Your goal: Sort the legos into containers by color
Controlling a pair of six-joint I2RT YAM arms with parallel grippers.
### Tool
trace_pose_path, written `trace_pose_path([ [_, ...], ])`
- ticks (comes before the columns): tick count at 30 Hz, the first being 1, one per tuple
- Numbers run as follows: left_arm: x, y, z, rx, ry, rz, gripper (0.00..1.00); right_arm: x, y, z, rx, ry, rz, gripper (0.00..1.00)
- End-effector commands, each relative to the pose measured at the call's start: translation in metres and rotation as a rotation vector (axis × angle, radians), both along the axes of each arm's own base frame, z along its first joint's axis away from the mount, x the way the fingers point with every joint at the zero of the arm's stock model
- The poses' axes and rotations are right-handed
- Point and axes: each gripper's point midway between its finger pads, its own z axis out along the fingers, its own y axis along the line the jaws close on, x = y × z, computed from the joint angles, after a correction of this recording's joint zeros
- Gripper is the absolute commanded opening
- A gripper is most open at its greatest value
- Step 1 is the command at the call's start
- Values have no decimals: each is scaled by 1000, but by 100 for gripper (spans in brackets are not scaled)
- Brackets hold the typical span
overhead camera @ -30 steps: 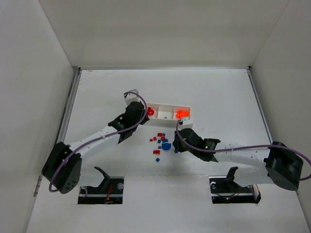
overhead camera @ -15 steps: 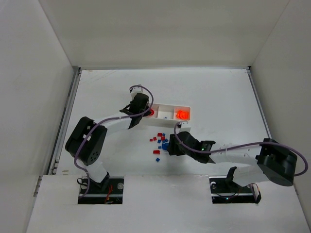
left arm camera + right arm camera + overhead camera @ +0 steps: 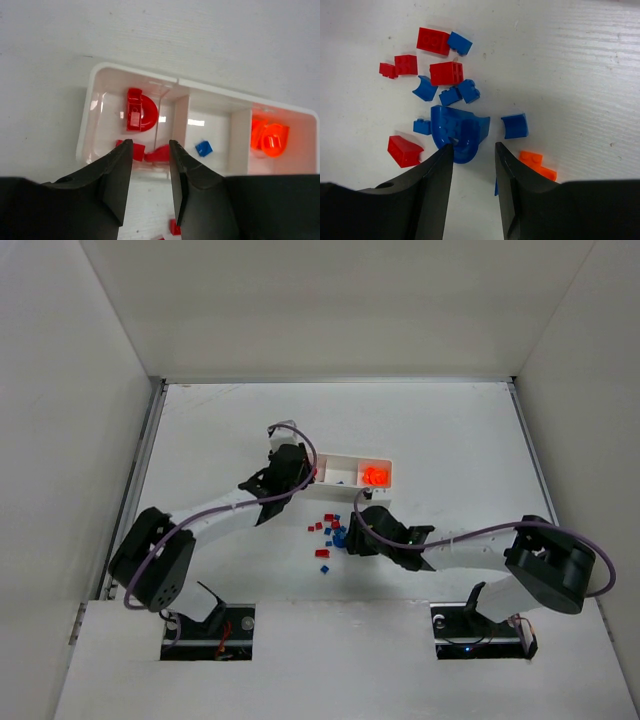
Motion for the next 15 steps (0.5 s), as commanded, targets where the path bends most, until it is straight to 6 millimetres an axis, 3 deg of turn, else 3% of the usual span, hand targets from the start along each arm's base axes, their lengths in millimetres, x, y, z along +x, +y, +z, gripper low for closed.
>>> trace_pose_path([
  [1,-24,2,18,28,-73,-29,31,11,9,6,39,-19,-18,44],
  [9,-96,12,-7,71,-17,-99,31,15,11,5,51,-30,-19,22],
  [15,-126,13,-17,53,13,-132,35,14,8,16,67,-50,-20,15],
])
